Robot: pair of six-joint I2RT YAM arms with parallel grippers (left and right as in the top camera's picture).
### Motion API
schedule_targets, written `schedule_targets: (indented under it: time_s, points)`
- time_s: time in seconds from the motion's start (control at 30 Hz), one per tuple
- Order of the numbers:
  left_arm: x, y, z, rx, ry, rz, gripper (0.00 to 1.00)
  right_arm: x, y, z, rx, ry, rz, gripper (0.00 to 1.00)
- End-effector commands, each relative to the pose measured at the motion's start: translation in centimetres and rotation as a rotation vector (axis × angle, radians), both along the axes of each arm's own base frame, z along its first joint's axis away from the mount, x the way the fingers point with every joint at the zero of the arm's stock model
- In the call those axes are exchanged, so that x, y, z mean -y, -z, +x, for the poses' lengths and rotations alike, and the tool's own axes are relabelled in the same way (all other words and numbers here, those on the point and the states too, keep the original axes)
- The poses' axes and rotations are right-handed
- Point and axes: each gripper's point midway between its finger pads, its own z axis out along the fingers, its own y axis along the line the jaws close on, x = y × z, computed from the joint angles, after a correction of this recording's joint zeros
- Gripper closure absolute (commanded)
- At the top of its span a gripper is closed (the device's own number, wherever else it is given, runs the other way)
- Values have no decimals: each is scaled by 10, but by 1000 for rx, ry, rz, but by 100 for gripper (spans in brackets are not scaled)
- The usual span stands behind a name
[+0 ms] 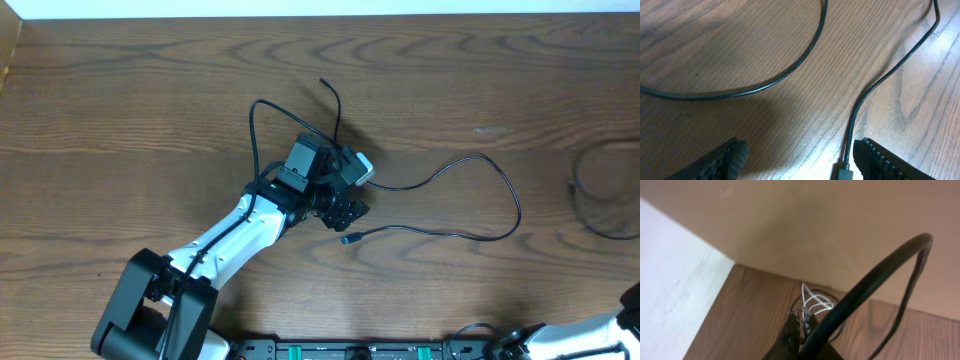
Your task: Untangle cables
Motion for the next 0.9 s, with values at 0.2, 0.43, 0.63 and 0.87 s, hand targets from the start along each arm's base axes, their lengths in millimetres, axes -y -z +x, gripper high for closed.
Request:
schedule_targets:
  time_s: [0.2,0.43,0.63,0.87]
  points:
    - [1,-2,2,-6,-5,-7,27,26,-13,-37,72,80,-11,99]
    - [2,-2,2,-9,-7,-8,27,27,10,16,121,-73,41,99]
    - [1,-2,2,-9,-8,-8,28,5,56,96,29,-328,48,99]
    - [2,-2,2,-25,-27,-14,28,-39,103,160,-161,-616,-25,99]
